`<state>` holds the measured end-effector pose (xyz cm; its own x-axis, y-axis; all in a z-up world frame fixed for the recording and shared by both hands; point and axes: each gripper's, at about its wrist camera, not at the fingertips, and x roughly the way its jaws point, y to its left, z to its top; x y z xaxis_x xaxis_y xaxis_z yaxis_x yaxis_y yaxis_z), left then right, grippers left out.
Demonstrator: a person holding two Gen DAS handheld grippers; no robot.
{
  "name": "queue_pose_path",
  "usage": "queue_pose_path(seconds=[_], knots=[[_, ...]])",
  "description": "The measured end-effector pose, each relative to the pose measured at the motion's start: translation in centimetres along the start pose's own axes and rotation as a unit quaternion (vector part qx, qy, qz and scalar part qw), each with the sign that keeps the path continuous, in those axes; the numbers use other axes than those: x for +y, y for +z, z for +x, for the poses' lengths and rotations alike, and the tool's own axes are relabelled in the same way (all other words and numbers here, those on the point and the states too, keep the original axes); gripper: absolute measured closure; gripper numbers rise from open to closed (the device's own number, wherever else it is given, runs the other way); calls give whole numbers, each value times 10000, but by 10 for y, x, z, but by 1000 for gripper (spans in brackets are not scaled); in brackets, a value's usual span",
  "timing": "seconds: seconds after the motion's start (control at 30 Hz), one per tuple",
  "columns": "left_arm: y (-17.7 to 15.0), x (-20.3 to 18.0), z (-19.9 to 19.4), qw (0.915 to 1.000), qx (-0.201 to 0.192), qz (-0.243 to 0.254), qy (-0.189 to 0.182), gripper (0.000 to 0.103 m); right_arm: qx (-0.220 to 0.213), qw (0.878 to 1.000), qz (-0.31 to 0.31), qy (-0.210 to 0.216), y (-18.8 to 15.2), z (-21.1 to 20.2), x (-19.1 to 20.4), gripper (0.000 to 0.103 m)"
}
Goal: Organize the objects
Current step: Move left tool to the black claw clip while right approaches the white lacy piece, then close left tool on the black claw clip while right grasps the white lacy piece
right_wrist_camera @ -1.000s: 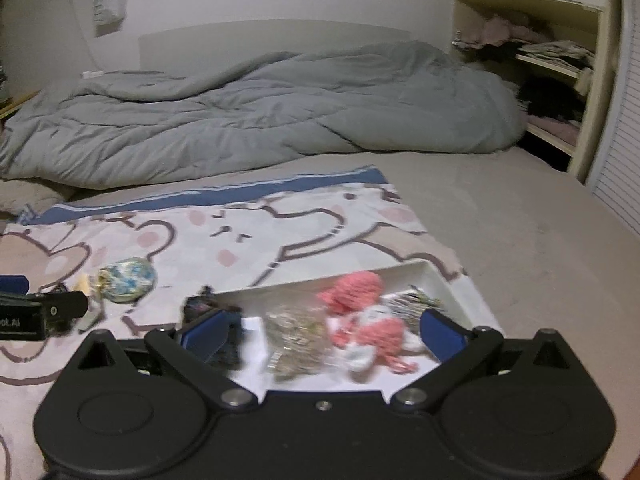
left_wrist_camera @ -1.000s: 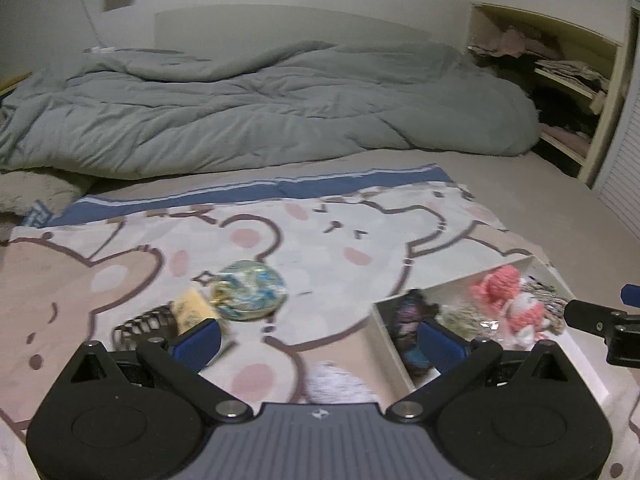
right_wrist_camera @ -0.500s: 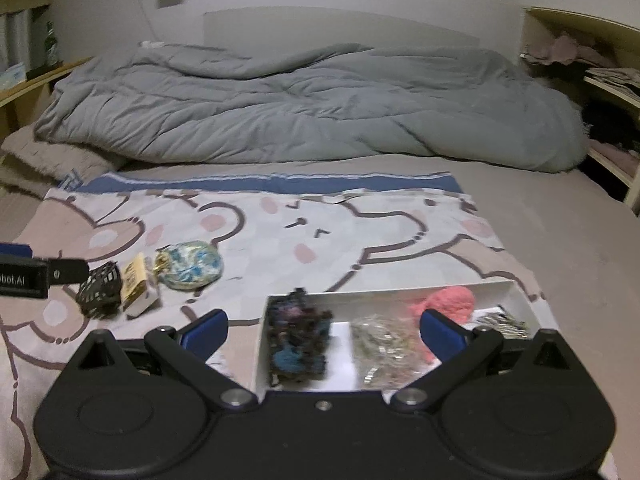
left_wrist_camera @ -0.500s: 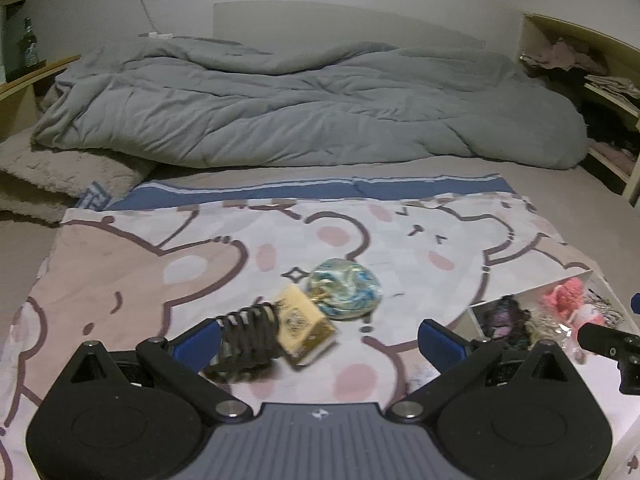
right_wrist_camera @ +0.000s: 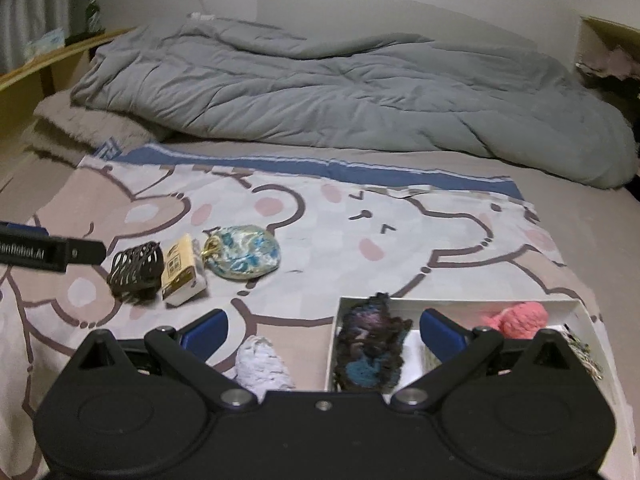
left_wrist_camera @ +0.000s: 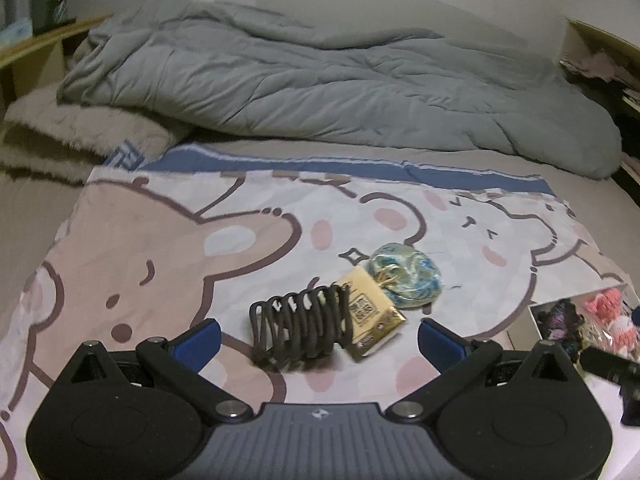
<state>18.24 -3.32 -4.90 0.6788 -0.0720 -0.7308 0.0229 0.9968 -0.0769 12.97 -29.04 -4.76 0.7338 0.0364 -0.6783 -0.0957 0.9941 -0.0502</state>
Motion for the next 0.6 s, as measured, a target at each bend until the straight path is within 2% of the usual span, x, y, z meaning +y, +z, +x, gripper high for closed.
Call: queue_pose_path(seconds=[0.27,0.37,0.47,0.53,0.6], knots=[[3,7,27,9998,111,-145,6,0,230,9984,-502,150,-4,24,21,0],[2,5,38,9997,196,-169,-3,0,434,9961,-692,329,-6,33,28,12],[2,4,48,9995,285,-153,27,0,626,9940,-586,679,-6,43,30,15],[0,3,54,9994,329,-126,67,0,721,9926,-627,750,-8,49,32,21],[-1,2,61,9991,381,-103,126,0,777,9913,-736,772,-10,54,35,23]])
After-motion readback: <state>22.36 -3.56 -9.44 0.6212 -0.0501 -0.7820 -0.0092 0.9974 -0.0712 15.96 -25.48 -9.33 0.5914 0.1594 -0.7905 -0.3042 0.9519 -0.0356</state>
